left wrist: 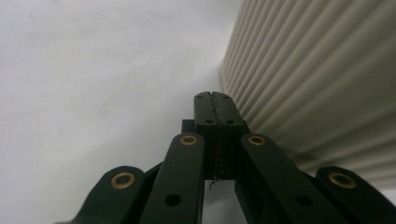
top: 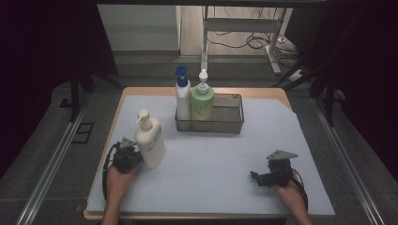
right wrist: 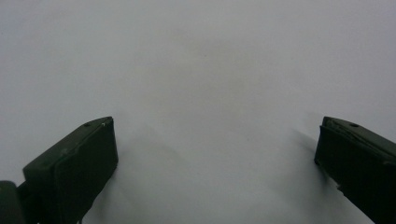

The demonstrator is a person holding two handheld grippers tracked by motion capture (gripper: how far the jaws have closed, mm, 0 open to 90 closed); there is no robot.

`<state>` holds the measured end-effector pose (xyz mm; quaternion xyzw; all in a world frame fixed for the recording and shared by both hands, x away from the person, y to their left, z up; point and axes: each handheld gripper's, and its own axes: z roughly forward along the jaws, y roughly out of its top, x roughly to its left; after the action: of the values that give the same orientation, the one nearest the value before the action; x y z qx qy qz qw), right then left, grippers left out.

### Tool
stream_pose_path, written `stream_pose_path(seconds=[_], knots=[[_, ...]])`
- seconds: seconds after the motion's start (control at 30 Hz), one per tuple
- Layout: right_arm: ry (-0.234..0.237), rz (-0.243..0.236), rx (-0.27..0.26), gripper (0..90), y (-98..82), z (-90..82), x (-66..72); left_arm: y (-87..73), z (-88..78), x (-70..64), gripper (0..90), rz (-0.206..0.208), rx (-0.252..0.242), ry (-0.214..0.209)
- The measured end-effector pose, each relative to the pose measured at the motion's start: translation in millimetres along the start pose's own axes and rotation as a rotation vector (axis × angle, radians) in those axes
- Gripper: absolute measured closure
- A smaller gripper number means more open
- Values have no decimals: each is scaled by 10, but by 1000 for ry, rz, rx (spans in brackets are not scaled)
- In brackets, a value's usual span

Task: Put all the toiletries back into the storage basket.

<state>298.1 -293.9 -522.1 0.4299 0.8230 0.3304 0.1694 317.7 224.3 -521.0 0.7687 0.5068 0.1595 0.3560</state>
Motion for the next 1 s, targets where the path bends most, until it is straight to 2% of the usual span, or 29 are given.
stream_pose_path(seconds=[0.17,0.6,1.0], knots=[[0,0,0,0,0,0,0,22,33,-76,893,26,4,-19],[-1,0,0,0,0,0,-1,114,162,-238,893,54,1,-53],[0,1,0,0,-1,0,1,203,300,-449,893,80,-3,-91]])
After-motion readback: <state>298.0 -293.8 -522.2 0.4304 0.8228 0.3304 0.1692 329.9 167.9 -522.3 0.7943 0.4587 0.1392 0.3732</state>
